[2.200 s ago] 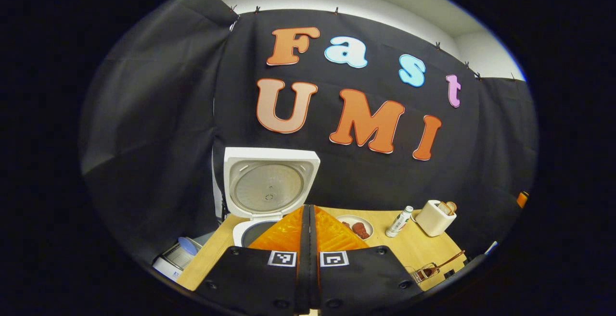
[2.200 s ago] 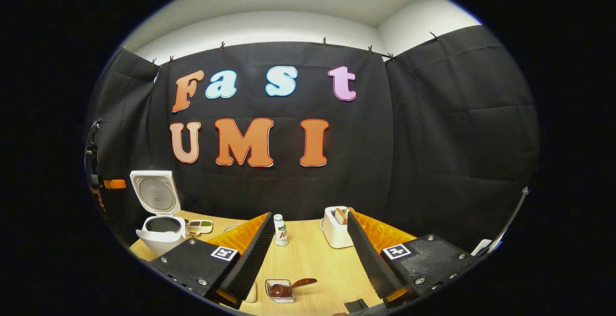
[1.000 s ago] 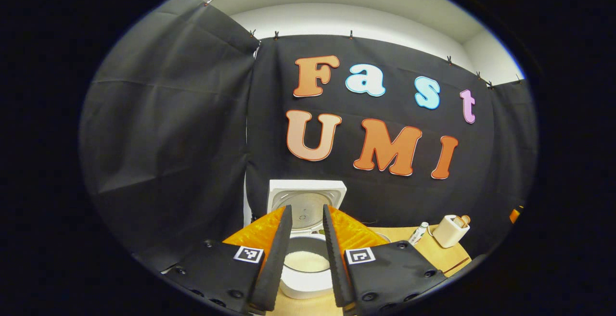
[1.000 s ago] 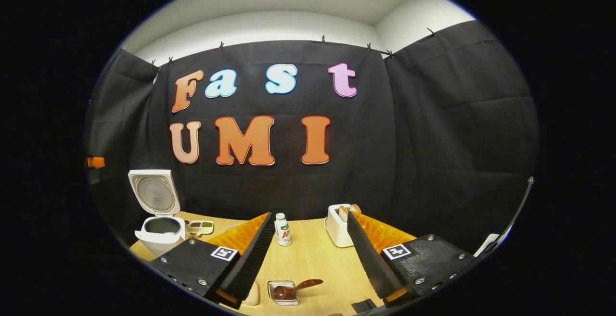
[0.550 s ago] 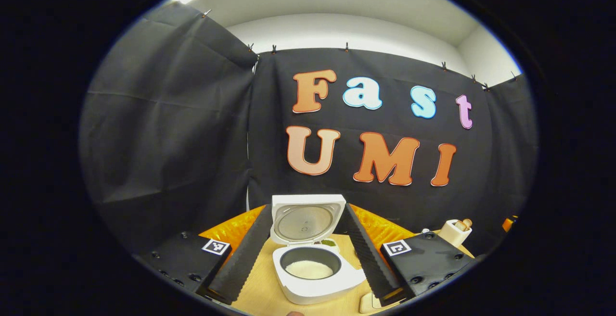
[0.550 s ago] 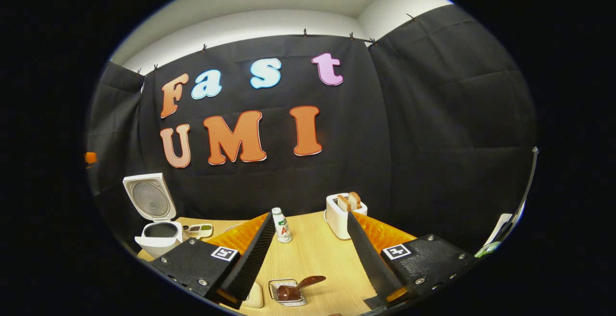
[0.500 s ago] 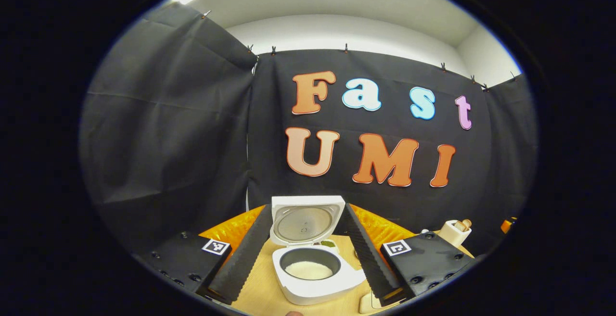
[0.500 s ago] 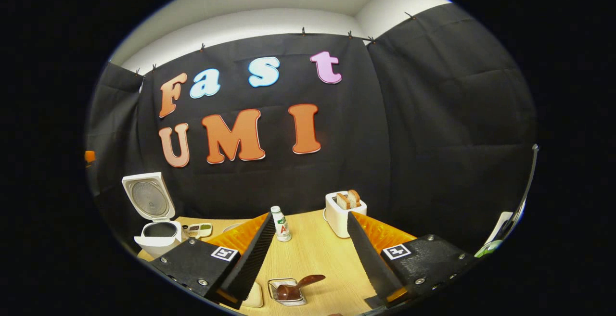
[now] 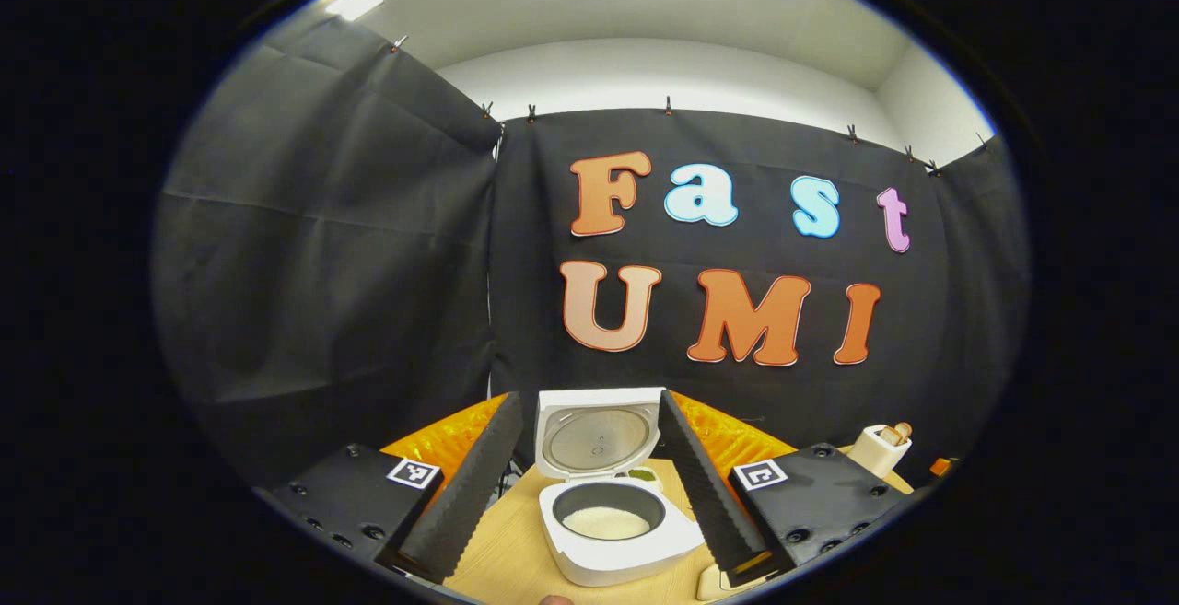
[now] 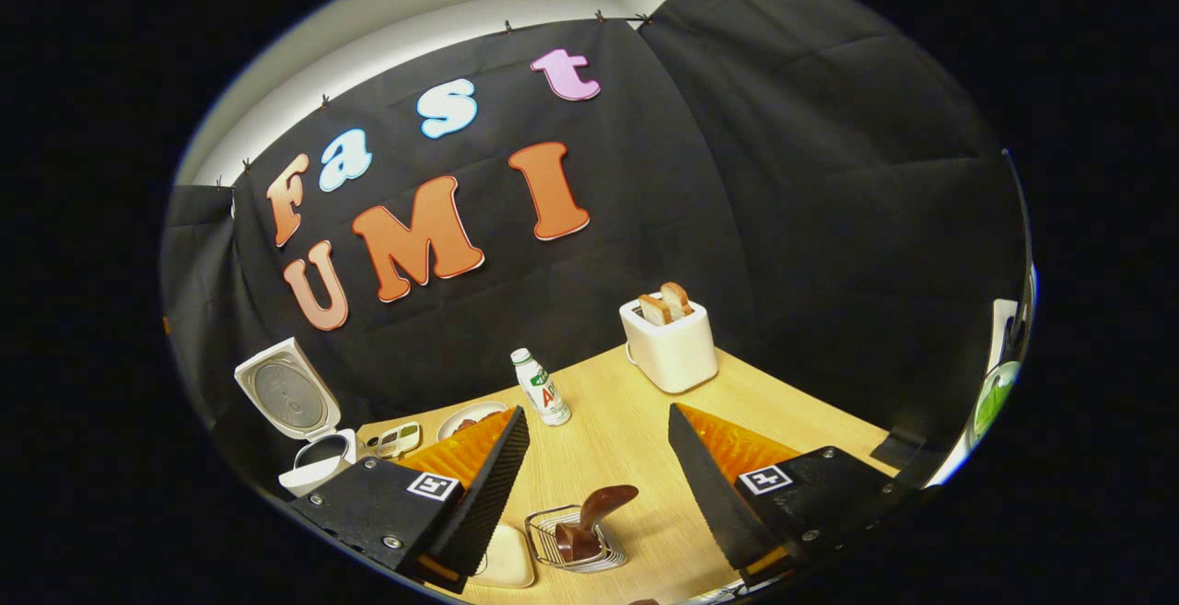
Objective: Close the left gripper, press the button to open the rice cooker; take a wooden spoon from the chopstick holder with the right hand, scoop a spoonful of rice and pour it into the rice cooker, then put the wooden spoon back into the chopstick holder.
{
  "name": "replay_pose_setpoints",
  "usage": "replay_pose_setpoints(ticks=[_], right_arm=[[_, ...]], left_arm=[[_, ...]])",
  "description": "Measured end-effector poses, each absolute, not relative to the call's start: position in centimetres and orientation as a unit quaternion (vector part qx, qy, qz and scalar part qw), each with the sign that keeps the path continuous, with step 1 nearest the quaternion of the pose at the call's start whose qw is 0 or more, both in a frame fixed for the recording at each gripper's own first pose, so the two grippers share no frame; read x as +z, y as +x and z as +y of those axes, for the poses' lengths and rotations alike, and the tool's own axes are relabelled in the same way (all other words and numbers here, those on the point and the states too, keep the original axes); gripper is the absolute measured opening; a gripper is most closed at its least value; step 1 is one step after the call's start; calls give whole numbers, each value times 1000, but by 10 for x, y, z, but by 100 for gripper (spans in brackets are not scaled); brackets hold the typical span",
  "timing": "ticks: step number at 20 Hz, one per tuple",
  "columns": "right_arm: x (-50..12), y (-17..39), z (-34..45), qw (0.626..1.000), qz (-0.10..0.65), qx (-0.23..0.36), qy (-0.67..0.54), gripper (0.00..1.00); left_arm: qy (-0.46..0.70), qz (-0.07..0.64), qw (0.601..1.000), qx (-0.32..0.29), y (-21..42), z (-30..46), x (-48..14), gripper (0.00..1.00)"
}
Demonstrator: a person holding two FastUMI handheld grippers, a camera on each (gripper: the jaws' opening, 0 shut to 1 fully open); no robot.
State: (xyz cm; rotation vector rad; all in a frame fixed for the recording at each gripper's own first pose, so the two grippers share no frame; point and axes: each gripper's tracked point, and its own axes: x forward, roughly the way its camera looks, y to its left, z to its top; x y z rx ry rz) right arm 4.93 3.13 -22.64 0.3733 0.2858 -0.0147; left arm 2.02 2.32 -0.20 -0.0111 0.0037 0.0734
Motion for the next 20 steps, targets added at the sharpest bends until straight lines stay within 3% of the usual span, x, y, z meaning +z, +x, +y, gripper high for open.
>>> replay_pose_setpoints(ticks=[14, 20], right_arm=[[-316, 51, 70, 920, 239, 15, 309, 92], [-333, 58, 80, 907, 262, 19, 330, 62]], left_arm=[[-3, 27, 999, 38, 18, 25, -16, 98], [8, 30, 998, 47, 21, 32, -18, 100]])
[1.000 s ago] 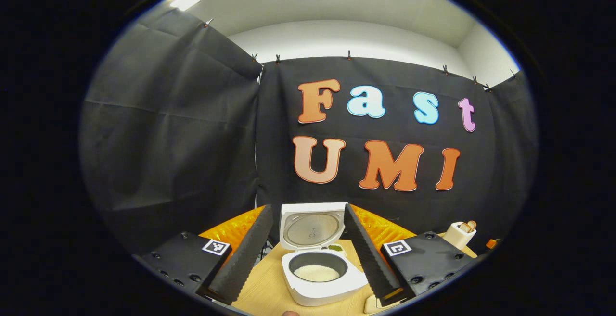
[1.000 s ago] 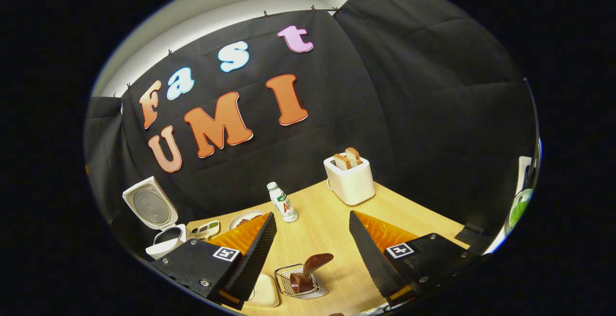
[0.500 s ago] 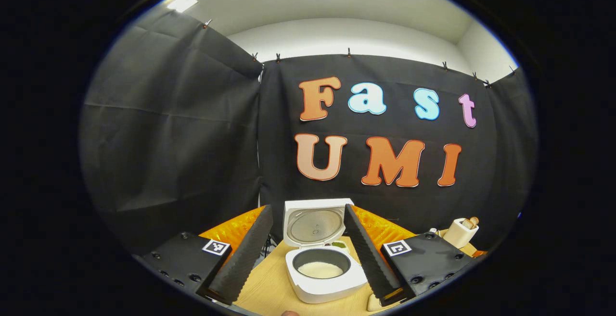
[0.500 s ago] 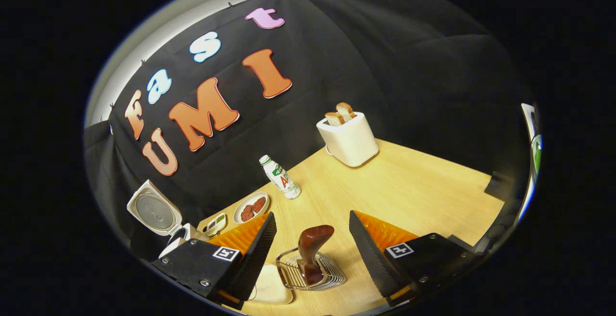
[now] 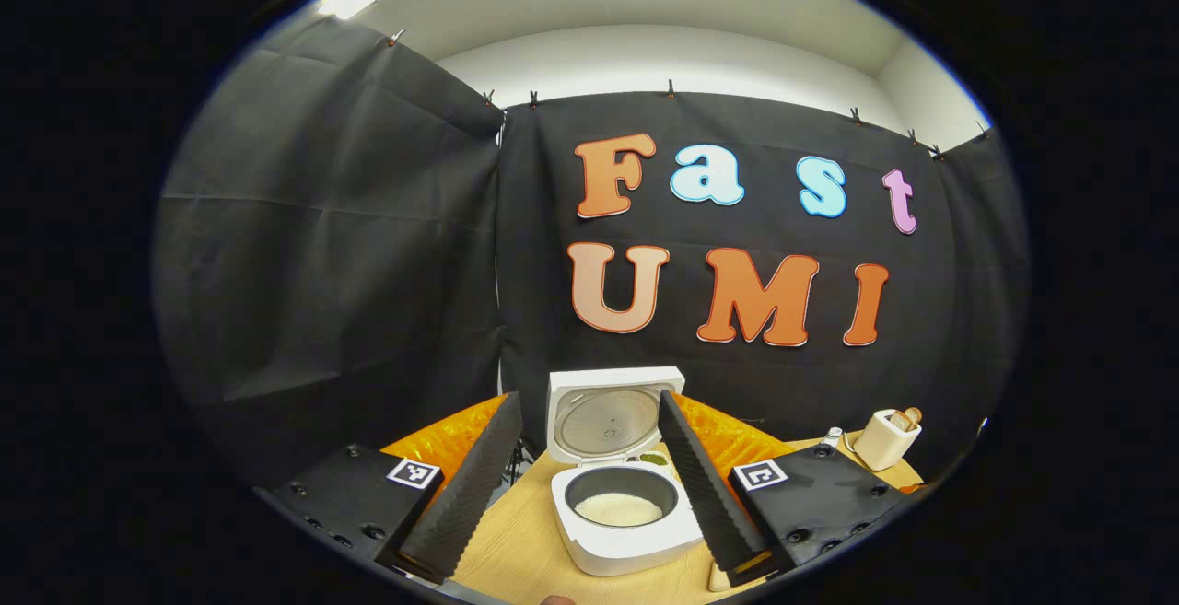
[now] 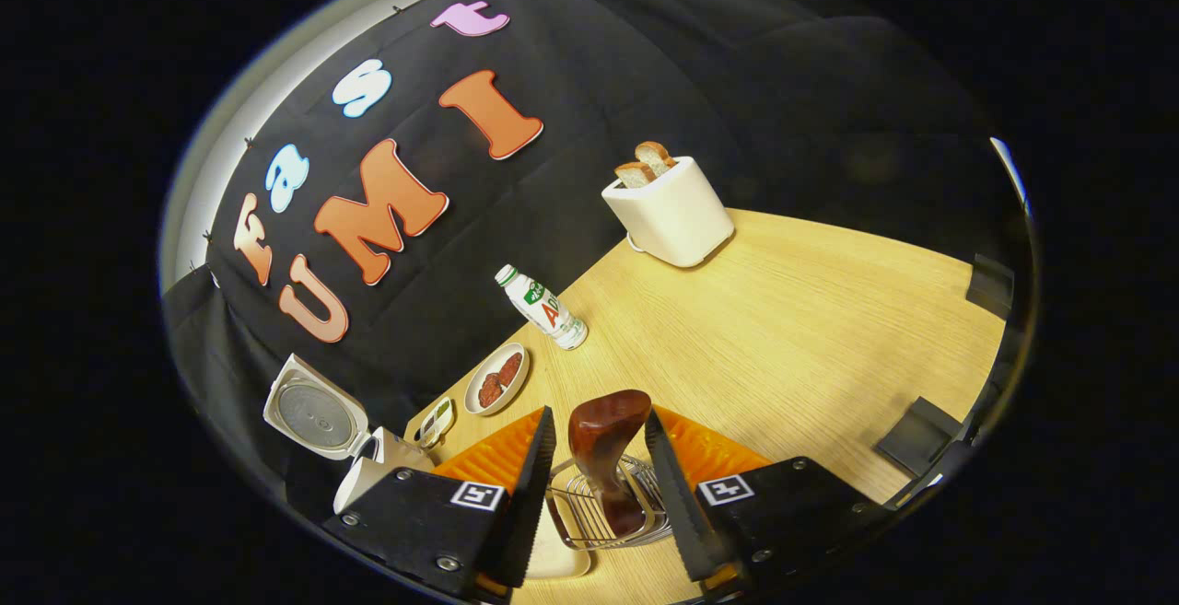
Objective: Close the left gripper, press the button to open the rice cooker; take a wooden spoon from the chopstick holder with the right hand, scoop a spoonful of rice and pour it into the rice cooker, then put the wooden spoon back into the chopstick holder.
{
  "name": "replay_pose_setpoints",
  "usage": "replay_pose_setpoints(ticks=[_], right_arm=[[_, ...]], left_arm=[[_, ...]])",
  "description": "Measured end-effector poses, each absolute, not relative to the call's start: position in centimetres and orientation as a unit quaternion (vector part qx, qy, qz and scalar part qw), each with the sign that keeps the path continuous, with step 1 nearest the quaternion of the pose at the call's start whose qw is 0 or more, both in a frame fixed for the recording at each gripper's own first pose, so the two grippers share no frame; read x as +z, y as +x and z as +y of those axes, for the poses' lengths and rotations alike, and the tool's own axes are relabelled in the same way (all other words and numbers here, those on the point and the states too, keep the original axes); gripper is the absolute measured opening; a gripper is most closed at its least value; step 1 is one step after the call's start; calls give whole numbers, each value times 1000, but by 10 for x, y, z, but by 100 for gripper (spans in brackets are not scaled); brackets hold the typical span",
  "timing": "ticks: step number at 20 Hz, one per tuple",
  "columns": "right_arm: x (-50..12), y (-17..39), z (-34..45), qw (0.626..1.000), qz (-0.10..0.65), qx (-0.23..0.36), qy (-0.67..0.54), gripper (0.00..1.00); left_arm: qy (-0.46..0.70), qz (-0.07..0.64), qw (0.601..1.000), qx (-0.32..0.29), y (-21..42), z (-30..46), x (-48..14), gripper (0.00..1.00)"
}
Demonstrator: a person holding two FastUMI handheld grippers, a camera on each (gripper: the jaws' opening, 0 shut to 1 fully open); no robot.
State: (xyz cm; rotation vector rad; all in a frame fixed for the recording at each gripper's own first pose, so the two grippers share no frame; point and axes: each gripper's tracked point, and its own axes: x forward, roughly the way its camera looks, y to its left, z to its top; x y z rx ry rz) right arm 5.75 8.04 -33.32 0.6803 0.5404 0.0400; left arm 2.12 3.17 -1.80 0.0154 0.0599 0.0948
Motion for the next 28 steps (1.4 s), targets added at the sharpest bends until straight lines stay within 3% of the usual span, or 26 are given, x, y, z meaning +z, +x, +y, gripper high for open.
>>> replay_pose_setpoints(ticks=[2, 3, 4, 11, 22, 28], right_arm=[[-334, 60, 84, 904, 265, 22, 335, 50], [-335, 61, 83, 902, 267, 19, 339, 36], [-335, 65, 82, 900, 268, 12, 343, 29], [-328, 63, 87, 912, 273, 0, 304, 6], [-237, 65, 112, 951, 214, 35, 221, 6], [-187, 59, 162, 960, 180, 91, 194, 5]], left_arm=[[8, 31, 998, 52, 21, 35, -19, 100], [7, 32, 998, 54, 23, 37, -21, 100], [7, 33, 998, 55, 23, 38, -21, 100], [7, 38, 998, 59, 27, 47, -25, 100], [-1, 46, 998, 45, 39, 65, -35, 100], [-8, 46, 998, 39, 43, 79, -35, 100]])
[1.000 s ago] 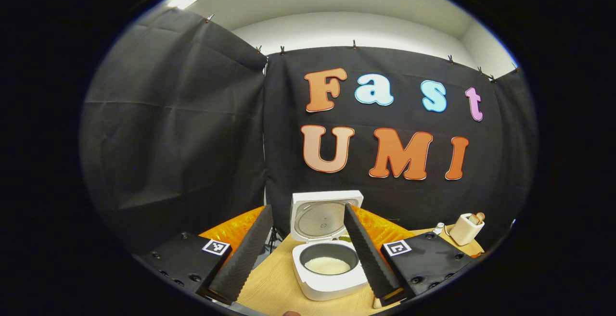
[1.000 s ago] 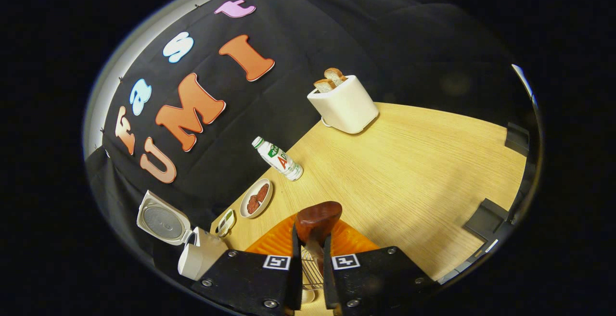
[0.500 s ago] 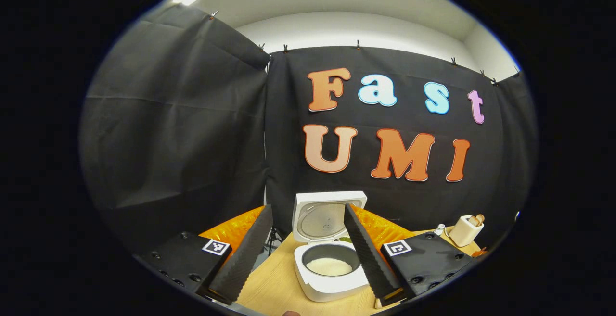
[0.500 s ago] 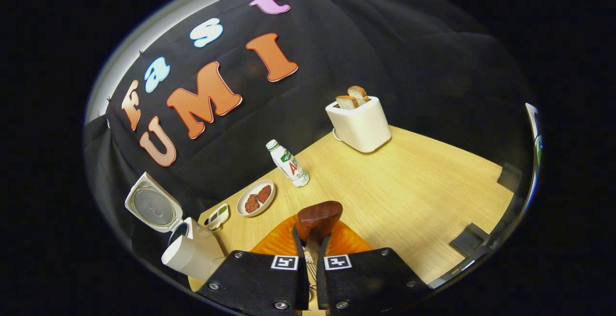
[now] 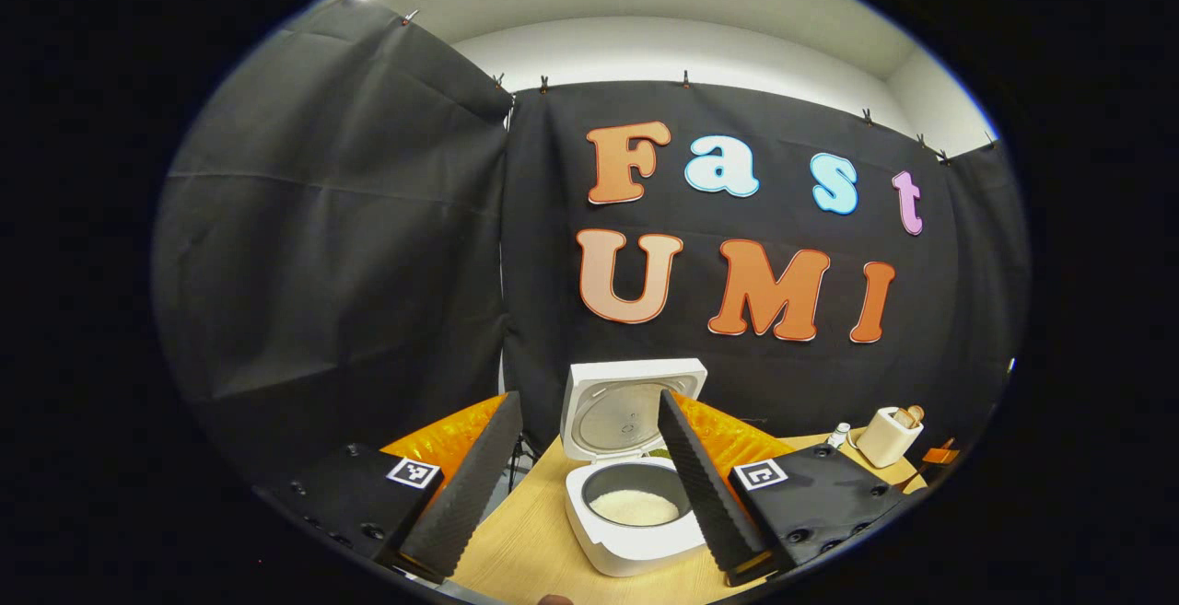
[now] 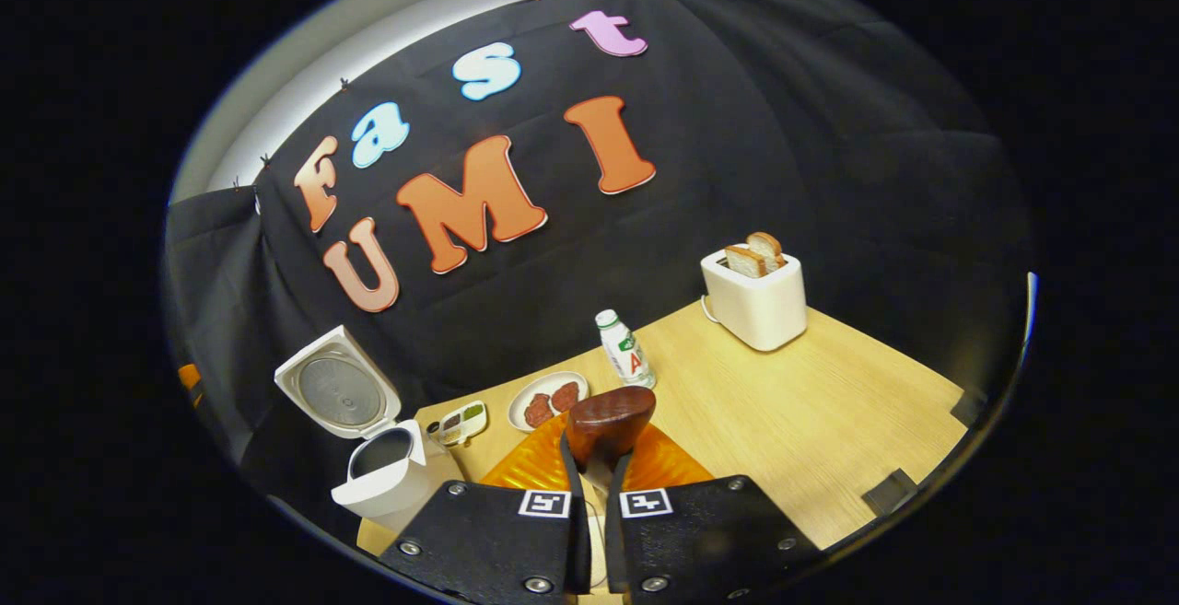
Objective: Close the left gripper, press the button to open the rice cooker; take a wooden spoon from the chopstick holder with the right hand, scoop a spoonful of rice and pour it into the rice cooker, then put the wooden spoon back into the chopstick holder.
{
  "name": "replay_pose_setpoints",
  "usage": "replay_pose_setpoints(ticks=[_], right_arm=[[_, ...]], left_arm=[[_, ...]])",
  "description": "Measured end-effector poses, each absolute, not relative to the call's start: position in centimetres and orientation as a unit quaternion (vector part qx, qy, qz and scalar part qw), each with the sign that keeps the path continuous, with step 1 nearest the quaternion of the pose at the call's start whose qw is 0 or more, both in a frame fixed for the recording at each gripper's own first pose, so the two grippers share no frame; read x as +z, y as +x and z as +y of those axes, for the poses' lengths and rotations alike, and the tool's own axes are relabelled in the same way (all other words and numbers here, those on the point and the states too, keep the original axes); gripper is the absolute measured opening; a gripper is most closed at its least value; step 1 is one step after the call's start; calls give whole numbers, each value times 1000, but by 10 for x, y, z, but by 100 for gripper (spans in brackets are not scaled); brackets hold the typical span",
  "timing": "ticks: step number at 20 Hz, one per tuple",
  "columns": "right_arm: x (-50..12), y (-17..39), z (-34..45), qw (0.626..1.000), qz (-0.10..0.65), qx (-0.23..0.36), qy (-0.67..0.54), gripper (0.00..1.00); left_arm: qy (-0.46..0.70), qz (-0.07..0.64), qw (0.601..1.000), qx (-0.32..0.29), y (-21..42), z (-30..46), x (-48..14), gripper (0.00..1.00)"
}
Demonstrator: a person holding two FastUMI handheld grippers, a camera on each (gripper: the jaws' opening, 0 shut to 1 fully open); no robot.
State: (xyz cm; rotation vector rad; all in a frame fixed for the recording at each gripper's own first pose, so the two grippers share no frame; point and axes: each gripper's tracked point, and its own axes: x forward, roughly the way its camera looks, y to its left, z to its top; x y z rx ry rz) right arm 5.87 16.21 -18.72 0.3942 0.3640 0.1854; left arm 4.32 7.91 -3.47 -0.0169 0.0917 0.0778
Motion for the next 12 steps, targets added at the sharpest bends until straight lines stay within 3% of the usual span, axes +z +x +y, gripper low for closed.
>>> replay_pose_setpoints(ticks=[7, 12], right_arm=[[-197, 47, 227, 963, 190, 144, 126, 6], [-235, 38, 250, 962, 221, 144, 69, 5]], left_arm=[[0, 50, 998, 37, 44, 95, -36, 100], [1, 55, 998, 38, 45, 105, -42, 100]])
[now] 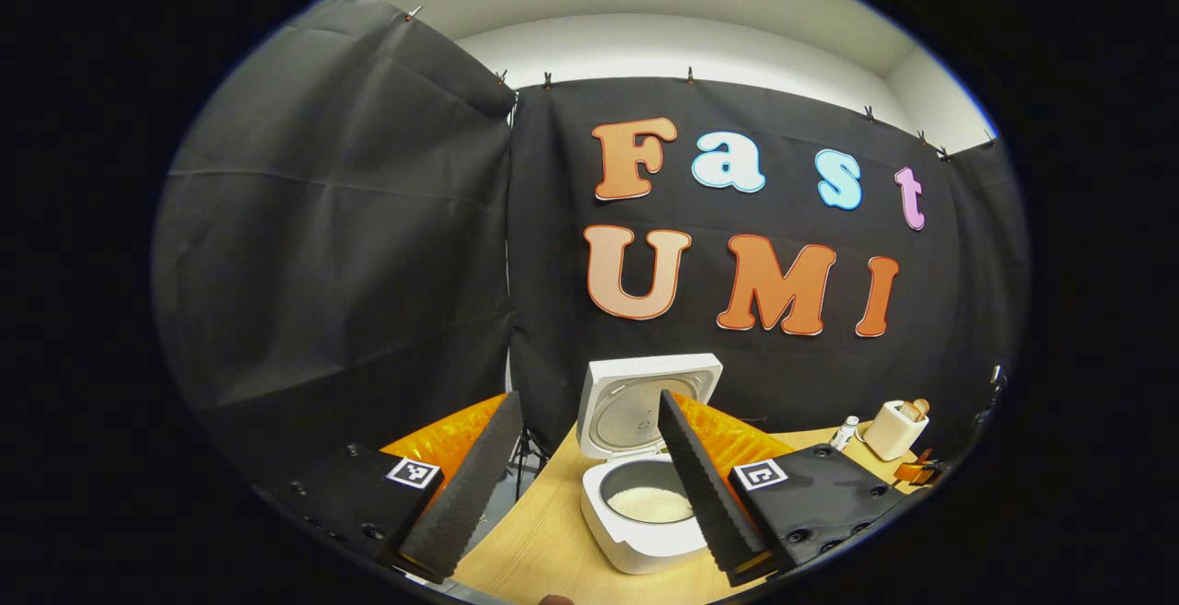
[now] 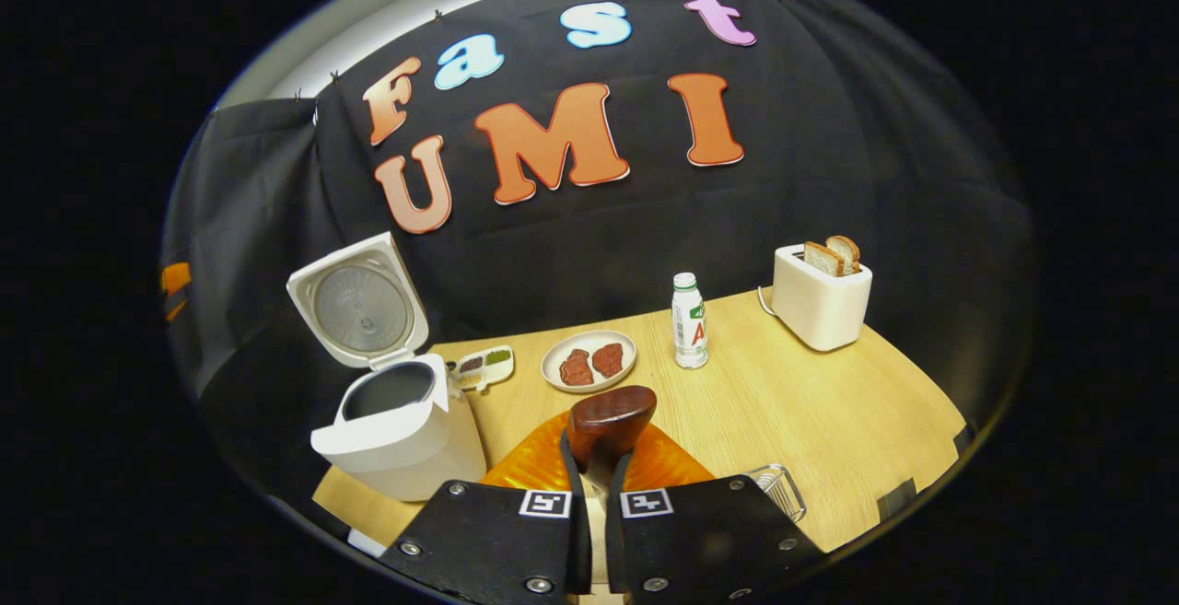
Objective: Close the left gripper, press the button to open the rice cooker; take a wooden spoon from the chopstick holder with the right hand, scoop a spoonful of rice and pour it into the rice cooker, then put the wooden spoon back into the chopstick holder.
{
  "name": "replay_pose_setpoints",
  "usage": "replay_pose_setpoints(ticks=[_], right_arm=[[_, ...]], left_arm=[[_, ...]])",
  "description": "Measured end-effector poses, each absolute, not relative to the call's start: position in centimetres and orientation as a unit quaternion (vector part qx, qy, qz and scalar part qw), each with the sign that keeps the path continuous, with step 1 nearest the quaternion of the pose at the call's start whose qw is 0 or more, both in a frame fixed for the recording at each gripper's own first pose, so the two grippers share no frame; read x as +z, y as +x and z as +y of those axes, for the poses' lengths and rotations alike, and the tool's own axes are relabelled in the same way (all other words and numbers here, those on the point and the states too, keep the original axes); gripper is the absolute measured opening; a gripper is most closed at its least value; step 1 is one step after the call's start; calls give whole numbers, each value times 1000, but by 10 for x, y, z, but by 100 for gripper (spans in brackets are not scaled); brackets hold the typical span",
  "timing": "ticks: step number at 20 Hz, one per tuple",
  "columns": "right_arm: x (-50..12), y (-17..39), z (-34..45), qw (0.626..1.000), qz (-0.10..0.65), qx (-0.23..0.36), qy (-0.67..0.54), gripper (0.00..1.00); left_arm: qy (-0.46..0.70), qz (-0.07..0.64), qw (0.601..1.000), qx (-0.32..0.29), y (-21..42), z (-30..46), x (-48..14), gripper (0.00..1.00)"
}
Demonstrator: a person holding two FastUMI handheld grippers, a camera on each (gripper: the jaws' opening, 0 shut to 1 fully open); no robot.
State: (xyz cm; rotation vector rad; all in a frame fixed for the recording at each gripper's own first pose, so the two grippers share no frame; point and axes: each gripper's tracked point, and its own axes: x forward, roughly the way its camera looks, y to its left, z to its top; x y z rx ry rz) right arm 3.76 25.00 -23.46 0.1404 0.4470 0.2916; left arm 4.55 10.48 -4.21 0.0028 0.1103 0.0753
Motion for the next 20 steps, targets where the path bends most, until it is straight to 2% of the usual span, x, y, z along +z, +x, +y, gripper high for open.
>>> replay_pose_setpoints(ticks=[12, 15, 20], right_arm=[[-306, 2, 273, 955, 267, 117, -57, 6], [-309, 1, 272, 957, 272, 101, -26, 6], [-320, -1, 291, 941, 309, 100, 97, 6]], left_arm=[[15, 65, 998, 13, 55, 100, -49, 100], [20, 68, 997, 10, 57, 101, -52, 100], [23, 76, 997, 7, 59, 101, -60, 100]])
